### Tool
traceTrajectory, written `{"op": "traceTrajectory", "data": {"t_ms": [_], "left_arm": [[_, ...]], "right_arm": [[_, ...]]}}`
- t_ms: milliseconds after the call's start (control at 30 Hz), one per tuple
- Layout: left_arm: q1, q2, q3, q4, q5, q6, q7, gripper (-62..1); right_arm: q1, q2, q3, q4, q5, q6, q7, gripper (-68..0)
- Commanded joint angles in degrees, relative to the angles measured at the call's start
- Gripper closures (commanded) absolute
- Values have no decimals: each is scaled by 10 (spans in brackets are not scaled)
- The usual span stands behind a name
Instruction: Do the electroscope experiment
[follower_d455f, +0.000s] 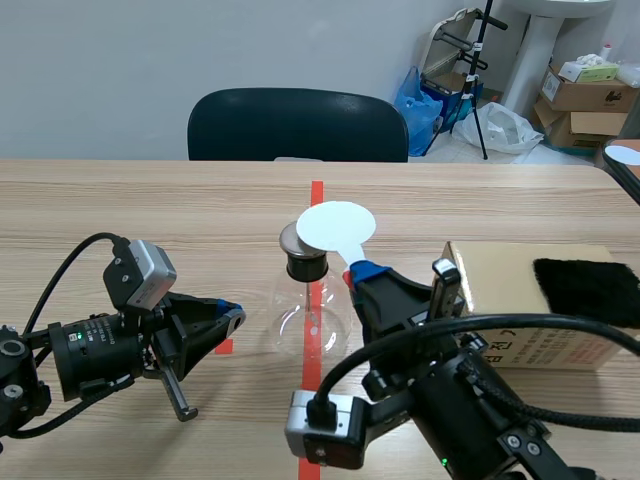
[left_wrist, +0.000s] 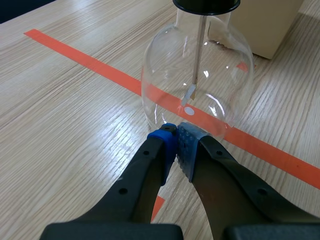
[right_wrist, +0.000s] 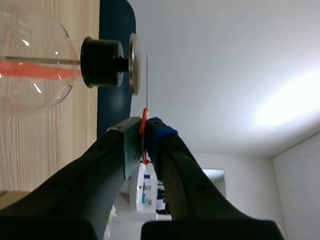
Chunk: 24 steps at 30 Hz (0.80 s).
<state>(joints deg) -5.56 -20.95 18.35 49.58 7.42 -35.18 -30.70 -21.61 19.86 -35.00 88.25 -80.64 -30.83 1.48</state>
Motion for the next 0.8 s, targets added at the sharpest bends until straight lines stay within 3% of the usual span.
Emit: {"op": "traceTrajectory", "data": {"t_ms": [0, 300, 767], "left_arm": [[-3, 3, -4, 10, -8, -1, -12, -32], [-3, 3, -4, 10, -8, -1, -12, -32], [-3, 3, -4, 10, -8, -1, -12, -32]], "right_arm": [[8, 6, 2, 3, -2, -8, 6, -10], [8, 6, 2, 3, -2, -8, 40, -10], [8, 6, 2, 3, -2, -8, 40, -10]]}}
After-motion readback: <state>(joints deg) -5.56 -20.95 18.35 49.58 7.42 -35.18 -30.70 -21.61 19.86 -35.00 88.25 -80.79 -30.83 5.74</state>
